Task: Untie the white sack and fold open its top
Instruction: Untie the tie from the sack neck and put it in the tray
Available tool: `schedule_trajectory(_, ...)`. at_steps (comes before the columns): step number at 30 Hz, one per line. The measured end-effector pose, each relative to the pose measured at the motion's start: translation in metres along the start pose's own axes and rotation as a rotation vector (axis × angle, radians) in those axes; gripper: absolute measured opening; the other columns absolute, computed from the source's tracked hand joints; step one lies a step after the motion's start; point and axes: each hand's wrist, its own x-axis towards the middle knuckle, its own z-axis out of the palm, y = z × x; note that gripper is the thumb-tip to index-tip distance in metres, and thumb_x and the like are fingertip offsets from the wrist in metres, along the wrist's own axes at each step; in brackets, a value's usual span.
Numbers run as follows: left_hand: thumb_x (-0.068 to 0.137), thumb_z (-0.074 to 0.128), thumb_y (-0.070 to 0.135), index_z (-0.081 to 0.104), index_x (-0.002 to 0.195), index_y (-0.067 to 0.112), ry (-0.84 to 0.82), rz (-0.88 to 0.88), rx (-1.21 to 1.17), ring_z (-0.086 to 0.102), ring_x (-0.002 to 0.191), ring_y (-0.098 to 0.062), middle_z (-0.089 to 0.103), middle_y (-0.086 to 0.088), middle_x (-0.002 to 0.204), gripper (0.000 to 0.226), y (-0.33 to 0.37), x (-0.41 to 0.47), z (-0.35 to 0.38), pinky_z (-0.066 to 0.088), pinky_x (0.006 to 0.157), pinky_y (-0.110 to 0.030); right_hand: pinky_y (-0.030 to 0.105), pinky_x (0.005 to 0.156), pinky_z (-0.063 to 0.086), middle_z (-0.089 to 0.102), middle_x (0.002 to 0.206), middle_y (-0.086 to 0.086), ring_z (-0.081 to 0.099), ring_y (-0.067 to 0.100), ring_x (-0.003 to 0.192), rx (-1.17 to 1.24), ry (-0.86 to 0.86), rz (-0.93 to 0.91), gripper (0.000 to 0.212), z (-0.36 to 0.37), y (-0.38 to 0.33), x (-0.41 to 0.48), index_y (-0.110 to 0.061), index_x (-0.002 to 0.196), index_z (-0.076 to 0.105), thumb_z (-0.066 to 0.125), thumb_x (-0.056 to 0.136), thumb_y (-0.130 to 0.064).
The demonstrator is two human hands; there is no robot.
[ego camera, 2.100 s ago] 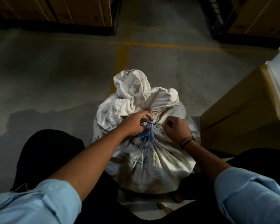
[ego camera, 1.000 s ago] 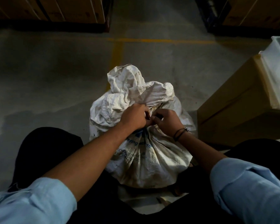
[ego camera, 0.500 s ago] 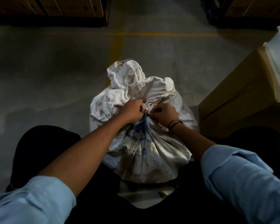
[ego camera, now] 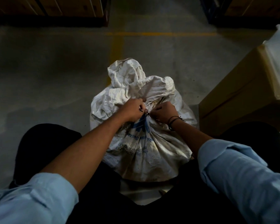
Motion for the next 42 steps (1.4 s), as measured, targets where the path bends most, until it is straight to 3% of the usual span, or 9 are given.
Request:
schedule_trajectory(3,0.088,0.07,0.024,0.076,0.087,0.015,-0.041,-0.028,-0.098,0.059,0.122,-0.022,0.064,-0.005,0.134,0.011,-0.002,-0.001,-0.007,0.042,0.097,-0.028,0.025,0.057,0.047,0.068,0.065,0.006,0.059,0.013,0.06,-0.038,-0.009,-0.021,0.012,0.001,0.001,-0.001,-0.008,0.069,0.074,0.072,0.076,-0.018)
schedule_trajectory(9,0.061,0.055,0.033,0.077,0.085,0.032,-0.107,-0.106,-0.433,0.062,0.069,-0.02,0.074,-0.014,0.094,0.032,-0.008,0.002,-0.016,0.049,0.071,-0.036,0.024,0.055,0.044,0.066,0.063,0.0,0.059,0.009,0.059,0.027,-0.067,-0.009,0.029,0.002,0.007,-0.003,-0.01,0.067,0.071,0.082,0.07,-0.036)
schedule_trajectory(11,0.071,0.055,0.017,0.075,0.095,0.028,-0.101,-0.119,-0.455,0.065,0.079,-0.019,0.074,-0.014,0.097,0.033,-0.006,0.0,-0.016,0.049,0.069,-0.035,0.026,0.057,0.05,0.066,0.063,0.001,0.061,0.014,0.063,0.025,-0.04,0.012,0.023,0.004,0.009,0.0,-0.012,0.064,0.069,0.077,0.075,-0.031)
schedule_trajectory(13,0.078,0.057,0.004,0.072,0.106,0.024,-0.065,-0.134,-0.433,0.065,0.109,-0.017,0.07,-0.007,0.12,0.038,-0.005,-0.001,-0.013,0.05,0.076,-0.029,0.035,0.067,0.058,0.068,0.067,0.005,0.064,0.021,0.066,0.098,-0.02,0.07,0.012,0.005,0.011,0.002,-0.009,0.071,0.073,0.072,0.078,-0.018)
schedule_trajectory(15,0.078,0.069,0.002,0.071,0.113,0.021,-0.023,-0.126,-0.373,0.057,0.126,-0.015,0.064,-0.002,0.133,0.041,-0.003,-0.002,-0.008,0.045,0.086,-0.023,0.029,0.059,0.054,0.065,0.06,0.0,0.059,0.015,0.058,0.189,-0.04,0.127,0.008,0.005,0.012,0.001,-0.011,0.071,0.074,0.072,0.078,-0.014)
schedule_trajectory(18,0.071,0.085,0.014,0.07,0.112,0.021,0.076,-0.106,-0.302,0.059,0.122,-0.013,0.067,0.001,0.128,0.044,-0.003,-0.003,0.002,0.043,0.089,-0.02,0.018,0.044,0.041,0.059,0.048,-0.005,0.052,0.006,0.045,0.312,-0.053,0.149,0.008,0.006,0.013,-0.002,-0.011,0.071,0.074,0.073,0.08,-0.011)
schedule_trajectory(27,0.057,0.093,0.019,0.072,0.097,0.023,0.161,-0.15,-0.264,0.064,0.111,-0.011,0.071,0.005,0.115,0.045,-0.005,0.004,0.001,0.048,0.084,-0.022,0.018,0.049,0.037,0.056,0.04,-0.015,0.047,-0.005,0.037,0.315,-0.072,0.097,0.01,0.012,0.019,0.001,-0.004,0.091,0.075,0.07,0.085,-0.01)
schedule_trajectory(38,0.068,0.084,0.027,0.06,0.099,0.027,0.224,-0.193,-0.007,0.063,0.094,-0.021,0.065,0.002,0.104,0.039,0.009,0.003,0.014,0.054,0.075,-0.036,0.022,0.066,0.044,0.069,0.08,0.006,0.06,0.012,0.072,0.109,-0.092,-0.161,0.01,0.013,0.014,-0.003,-0.006,0.091,0.076,0.069,0.085,-0.01)
schedule_trajectory(42,0.075,0.079,0.021,0.055,0.101,0.027,0.25,-0.167,0.114,0.058,0.103,-0.027,0.055,-0.004,0.118,0.036,0.016,0.003,0.026,0.05,0.078,-0.039,0.031,0.08,0.051,0.072,0.094,0.009,0.065,0.024,0.088,-0.109,-0.104,-0.218,0.016,0.014,0.012,-0.003,-0.019,0.093,0.077,0.066,0.08,-0.018)
